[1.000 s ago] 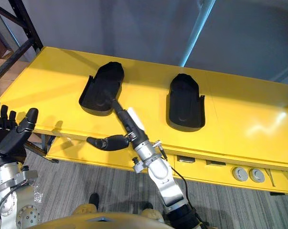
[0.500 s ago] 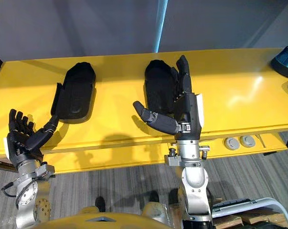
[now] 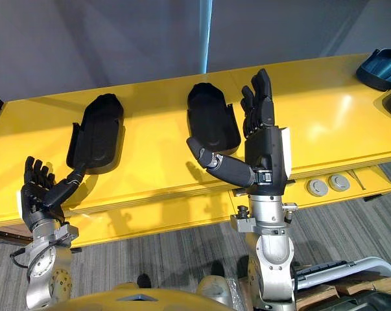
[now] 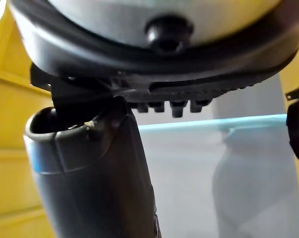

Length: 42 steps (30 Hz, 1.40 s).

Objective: Walk over and take three plastic housings, then place them on the shelf

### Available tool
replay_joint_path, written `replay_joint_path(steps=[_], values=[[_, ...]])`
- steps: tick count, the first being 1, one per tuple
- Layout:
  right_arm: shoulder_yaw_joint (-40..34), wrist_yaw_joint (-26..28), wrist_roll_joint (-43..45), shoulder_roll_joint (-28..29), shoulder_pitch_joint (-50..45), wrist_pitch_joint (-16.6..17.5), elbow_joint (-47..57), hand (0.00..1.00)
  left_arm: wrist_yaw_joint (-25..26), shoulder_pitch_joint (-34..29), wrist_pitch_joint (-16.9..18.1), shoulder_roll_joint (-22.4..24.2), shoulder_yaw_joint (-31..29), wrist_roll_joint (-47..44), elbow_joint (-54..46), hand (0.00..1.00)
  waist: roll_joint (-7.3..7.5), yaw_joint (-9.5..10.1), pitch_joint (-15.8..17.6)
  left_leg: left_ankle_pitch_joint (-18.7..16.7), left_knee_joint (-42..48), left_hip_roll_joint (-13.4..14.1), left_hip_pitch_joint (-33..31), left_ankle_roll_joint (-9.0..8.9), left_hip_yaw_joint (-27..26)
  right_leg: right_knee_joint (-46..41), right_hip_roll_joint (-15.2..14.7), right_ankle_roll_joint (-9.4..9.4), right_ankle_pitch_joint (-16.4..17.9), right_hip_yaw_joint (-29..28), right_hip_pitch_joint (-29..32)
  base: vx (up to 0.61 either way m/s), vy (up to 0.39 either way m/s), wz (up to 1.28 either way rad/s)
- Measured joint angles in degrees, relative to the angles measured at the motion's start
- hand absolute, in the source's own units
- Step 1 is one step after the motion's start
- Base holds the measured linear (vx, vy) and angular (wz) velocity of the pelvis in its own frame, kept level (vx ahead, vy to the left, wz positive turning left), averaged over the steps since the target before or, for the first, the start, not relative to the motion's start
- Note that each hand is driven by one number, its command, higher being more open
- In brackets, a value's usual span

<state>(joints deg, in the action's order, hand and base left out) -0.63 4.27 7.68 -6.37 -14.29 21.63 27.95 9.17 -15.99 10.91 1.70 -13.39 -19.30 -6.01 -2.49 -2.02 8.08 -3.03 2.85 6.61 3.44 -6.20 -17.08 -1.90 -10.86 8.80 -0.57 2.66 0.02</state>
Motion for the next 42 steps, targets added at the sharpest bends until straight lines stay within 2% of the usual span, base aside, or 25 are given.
replay_joint_path(steps=[8,15,25,29,33,37,41,42], values=[[0.4,0.4,0.0,0.0,0.0,-0.9,0.0,1.00,-4.9,0.0,0.0,-0.1,1.3,-3.1,0.1,1.00,-0.01,-0.02,0.0,0.0,0.1,0.0,0.0,0.00,-0.1,0.0,0.0,0.17,-0.1,-0.2,0.0,0.00,0.000,0.00],[1.6,1.2,-0.5,-0.1,0.0,-2.3,0.0,1.00,-9.3,0.0,-0.1,-0.8,5.7,-3.8,0.1,1.00,-0.08,-0.63,0.0,0.0,0.1,0.0,0.0,0.00,-0.2,0.0,0.0,0.24,-0.1,-0.3,0.1,0.00,0.000,0.00],[1.9,1.5,-0.5,-0.2,-0.7,-2.8,0.0,1.00,-9.8,0.4,-1.3,-1.1,7.0,-3.1,0.0,1.00,-1.14,-1.53,-0.7,0.0,0.0,0.0,-0.1,0.02,-0.8,0.0,0.0,0.48,-0.4,-1.2,0.8,0.00,0.000,-0.04],[2.1,1.5,-0.5,-0.2,-0.8,-3.7,0.0,1.00,-6.2,0.4,-1.3,-1.1,6.9,-2.3,-0.1,1.00,-1.16,-1.47,-0.7,0.0,0.1,0.0,0.0,0.03,-0.7,-0.1,0.0,0.48,-0.4,-1.2,0.8,0.00,0.000,0.00],[2.6,1.6,-0.4,-0.2,-1.2,-3.8,0.0,1.00,1.1,0.3,-0.8,-1.0,6.6,1.2,-0.2,1.00,-1.16,-1.43,-0.7,0.0,0.1,0.0,0.0,0.04,-0.7,-0.1,0.0,0.48,-0.4,-1.2,0.8,0.00,0.000,0.00],[4.3,3.5,0.5,-0.2,-1.4,-3.8,0.0,1.00,11.1,0.0,2.6,0.3,4.4,4.0,-2.3,1.00,-1.16,-1.36,-0.7,0.0,0.1,0.0,-0.1,0.05,-0.4,-0.1,0.0,0.48,-0.4,-0.9,0.7,0.00,0.000,0.01],[10.3,4.2,0.6,-0.4,-0.8,-3.9,-0.5,1.00,15.3,-0.6,4.8,0.5,2.9,4.5,-9.0,1.00,-1.06,-0.74,-0.6,0.2,0.1,-0.1,-0.3,0.15,1.2,0.0,-0.1,0.48,-0.4,0.6,-0.2,0.00,-0.004,0.18],[12.6,4.2,0.5,-0.5,-0.1,-3.9,-0.9,1.00,15.3,-0.5,5.5,0.5,3.0,4.5,-11.1,1.00,-0.97,0.10,-0.7,0.3,0.1,-0.1,-0.5,0.16,1.6,0.0,-0.1,0.47,-0.3,0.9,-0.2,-0.02,-0.010,0.16]])
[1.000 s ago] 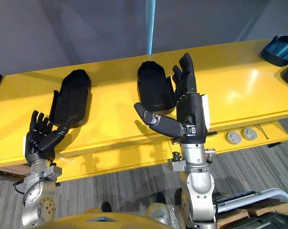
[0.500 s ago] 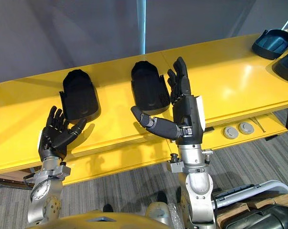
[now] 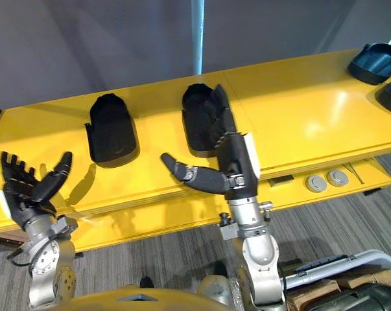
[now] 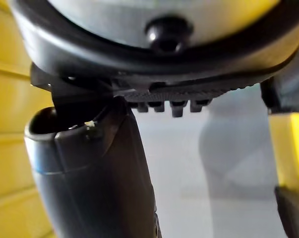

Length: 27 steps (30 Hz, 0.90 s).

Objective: Walk over and take three plastic housings, then place them on the shelf

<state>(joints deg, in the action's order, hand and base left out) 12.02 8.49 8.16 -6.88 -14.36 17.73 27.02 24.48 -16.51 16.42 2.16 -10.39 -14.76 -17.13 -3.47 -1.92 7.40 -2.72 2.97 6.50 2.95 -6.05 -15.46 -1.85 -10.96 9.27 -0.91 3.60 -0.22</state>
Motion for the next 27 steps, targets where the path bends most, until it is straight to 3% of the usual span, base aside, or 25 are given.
replay_joint_path(steps=[3,10,19,27], values=[[3.6,0.1,-1.0,-0.1,4.0,-0.4,-3.2,1.00,-0.5,0.0,0.2,0.0,0.1,1.9,-2.8,1.00,0.48,0.42,0.2,0.8,-0.2,-0.2,-0.6,0.10,2.3,0.2,-0.2,-0.01,0.0,2.2,-0.8,-0.03,-0.026,0.35],[4.4,-0.9,-1.0,0.0,8.8,-2.3,-9.7,1.00,-2.5,-1.4,-0.3,0.1,-0.8,1.9,-3.1,1.00,1.49,1.91,0.7,1.7,-0.4,-1.2,-1.7,0.38,5.9,1.0,-0.6,-0.05,0.0,5.6,-2.4,-0.03,-0.006,0.27],[5.0,-9.4,-1.2,1.2,11.0,-4.3,-16.1,1.00,-5.1,-2.1,-0.5,0.2,-1.1,1.6,-4.5,1.00,2.32,2.98,1.2,2.3,-0.4,-1.6,-2.4,0.61,7.5,1.1,-1.0,-0.11,0.0,7.2,-2.7,0.00,0.000,0.09],[5.0,-10.1,-3.4,2.6,13.4,-6.3,-19.5,1.00,-6.7,-2.1,-0.4,0.2,-0.7,1.1,-5.9,1.00,3.16,3.19,2.6,2.5,-0.5,-1.7,-2.4,0.60,7.7,1.0,-1.0,-0.31,0.1,7.4,-2.7,0.00,0.000,0.01]])
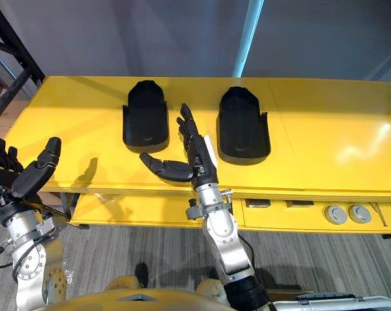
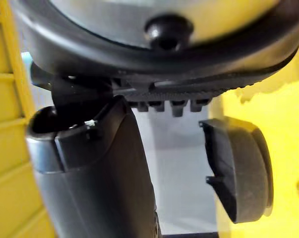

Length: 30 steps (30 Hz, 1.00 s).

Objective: Walk over and take three plastic housings, then place them on the shelf

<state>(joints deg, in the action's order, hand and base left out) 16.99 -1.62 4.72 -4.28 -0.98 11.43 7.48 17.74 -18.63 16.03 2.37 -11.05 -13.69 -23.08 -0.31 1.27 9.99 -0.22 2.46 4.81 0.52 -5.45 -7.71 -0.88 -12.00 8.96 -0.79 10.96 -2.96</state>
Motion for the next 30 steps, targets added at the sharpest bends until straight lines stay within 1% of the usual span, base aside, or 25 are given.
replay_joint_path(steps=[3,8,10,21,30], values=[[0.0,0.2,0.0,0.0,0.7,-1.1,-0.9,1.00,-0.6,0.0,0.0,0.0,0.7,-0.6,0.0,1.00,0.08,0.06,0.9,0.3,-0.5,-0.1,-0.1,-0.01,0.2,0.0,0.0,-0.05,0.0,0.3,0.2,-0.01,0.000,0.04],[0.2,2.2,0.0,0.0,3.0,-1.6,-3.2,1.00,-0.6,0.3,0.0,-0.1,1.7,-1.6,-0.1,1.00,0.04,0.00,1.5,0.5,-0.8,-0.1,-1.0,0.02,0.4,0.0,0.0,-0.07,0.0,0.5,1.1,0.00,-0.001,0.01],[0.2,3.0,0.0,0.0,3.9,-2.2,-3.3,1.00,-0.6,0.7,0.0,-0.1,1.9,-1.6,-0.2,1.00,0.00,-0.03,2.6,0.5,-0.8,-0.1,-1.0,0.02,0.4,0.0,0.0,-0.07,0.0,0.6,1.1,0.00,0.000,0.00],[0.0,4.2,0.0,0.0,4.9,-2.1,-5.0,1.00,-0.7,0.9,0.0,-0.1,2.1,-1.6,-0.2,1.00,-0.32,-0.08,4.2,0.5,-0.7,-0.1,-1.0,0.02,0.6,-0.3,0.0,-0.34,0.2,0.7,1.0,-0.01,0.000,0.00],[0.0,6.9,0.2,0.0,5.8,-2.1,-5.0,1.00,-1.1,0.9,0.0,-0.1,2.1,-1.6,-0.2,1.00,-0.45,-0.11,4.5,0.5,-0.8,-0.1,-0.9,0.02,0.5,-0.3,0.0,-0.35,0.2,0.7,1.1,0.00,0.000,0.00]])
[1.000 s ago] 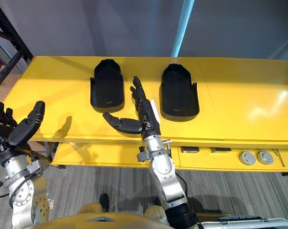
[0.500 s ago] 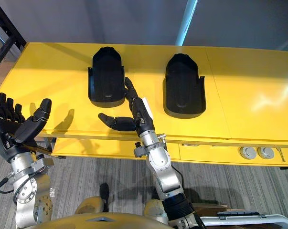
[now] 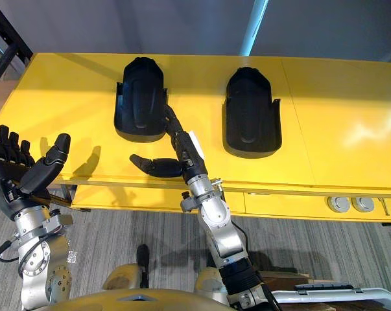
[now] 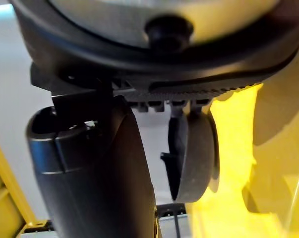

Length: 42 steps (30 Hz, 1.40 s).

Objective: Walk over and take three plastic housings, then place them on the shelf

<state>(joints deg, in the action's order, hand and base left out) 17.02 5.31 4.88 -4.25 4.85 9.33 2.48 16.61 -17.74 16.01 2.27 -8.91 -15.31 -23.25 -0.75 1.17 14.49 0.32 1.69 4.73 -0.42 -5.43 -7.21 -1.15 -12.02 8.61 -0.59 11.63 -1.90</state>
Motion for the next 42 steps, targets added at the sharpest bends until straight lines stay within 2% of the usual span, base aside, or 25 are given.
replay_joint_path(steps=[14,26,34,39,42], values=[[1.3,2.3,0.1,0.0,0.0,0.0,0.0,1.00,-0.8,-0.1,0.0,0.0,0.1,-0.9,0.0,1.00,0.01,0.02,0.0,0.0,-0.4,0.0,0.8,0.00,-0.4,0.0,0.0,-0.01,0.0,-0.2,-0.3,0.00,0.000,0.00],[1.3,0.1,0.1,0.1,-0.1,0.9,0.6,1.00,-1.9,-0.8,0.0,0.0,1.4,-0.9,0.0,1.00,0.02,0.02,0.0,0.0,-0.5,0.0,1.1,-0.01,-0.6,0.0,0.0,-0.01,0.0,-0.4,-0.5,0.00,0.000,0.00],[-3.2,-3.2,0.1,0.8,-0.8,6.0,10.5,1.00,-1.9,-0.8,0.0,0.0,1.3,-1.7,0.0,1.00,0.09,-0.03,0.0,-0.2,-0.8,0.2,1.5,-0.17,-1.8,0.1,0.1,0.04,0.0,-1.6,-0.1,0.00,0.001,-0.07],[-7.7,-2.9,0.1,1.4,-5.6,6.4,19.0,1.00,-2.7,-0.9,0.0,0.0,1.3,-2.4,0.0,1.00,0.24,-0.75,0.0,-0.9,-0.9,0.3,2.7,-0.17,-3.7,0.2,0.2,0.12,-0.1,-3.3,0.0,0.01,0.012,-0.18],[-10.5,-0.3,0.1,1.2,-10.3,6.2,21.5,1.00,-3.8,-1.1,0.0,0.0,1.3,-3.4,0.0,1.00,0.54,-1.68,-0.2,-1.5,-0.8,0.6,3.3,-0.28,-5.2,0.3,0.4,0.17,-0.1,-4.7,0.2,0.01,0.009,-0.26]])
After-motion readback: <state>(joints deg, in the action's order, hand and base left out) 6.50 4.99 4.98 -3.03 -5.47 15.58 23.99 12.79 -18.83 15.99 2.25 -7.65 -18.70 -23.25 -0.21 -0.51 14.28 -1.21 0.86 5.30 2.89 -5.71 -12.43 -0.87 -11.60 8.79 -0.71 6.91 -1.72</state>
